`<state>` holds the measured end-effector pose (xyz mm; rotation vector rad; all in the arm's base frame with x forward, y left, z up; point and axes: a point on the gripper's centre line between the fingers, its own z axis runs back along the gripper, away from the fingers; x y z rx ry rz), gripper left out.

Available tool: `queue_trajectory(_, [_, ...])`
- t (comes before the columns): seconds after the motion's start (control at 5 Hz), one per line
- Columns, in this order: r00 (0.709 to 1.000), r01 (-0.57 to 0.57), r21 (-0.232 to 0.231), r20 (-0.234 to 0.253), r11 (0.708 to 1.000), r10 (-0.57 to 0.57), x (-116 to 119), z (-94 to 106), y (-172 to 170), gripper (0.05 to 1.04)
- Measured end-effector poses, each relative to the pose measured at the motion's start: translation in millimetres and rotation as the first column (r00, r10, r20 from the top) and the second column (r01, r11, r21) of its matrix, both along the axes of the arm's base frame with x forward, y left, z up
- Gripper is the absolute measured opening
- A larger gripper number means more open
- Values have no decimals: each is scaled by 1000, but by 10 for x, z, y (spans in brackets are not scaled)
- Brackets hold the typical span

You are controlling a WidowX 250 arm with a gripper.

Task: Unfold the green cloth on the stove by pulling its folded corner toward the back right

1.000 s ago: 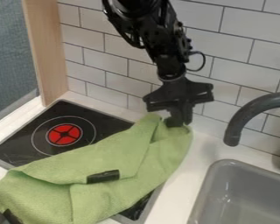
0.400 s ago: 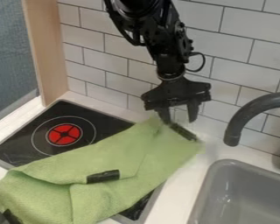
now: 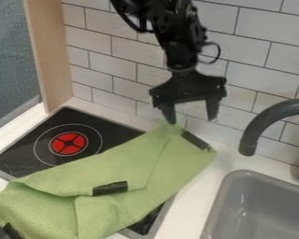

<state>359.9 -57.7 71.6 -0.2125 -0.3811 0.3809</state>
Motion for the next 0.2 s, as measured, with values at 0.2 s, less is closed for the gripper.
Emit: queue_trajectory(0.2, [999,17,33,-46,999,-15,-156,196,54,999])
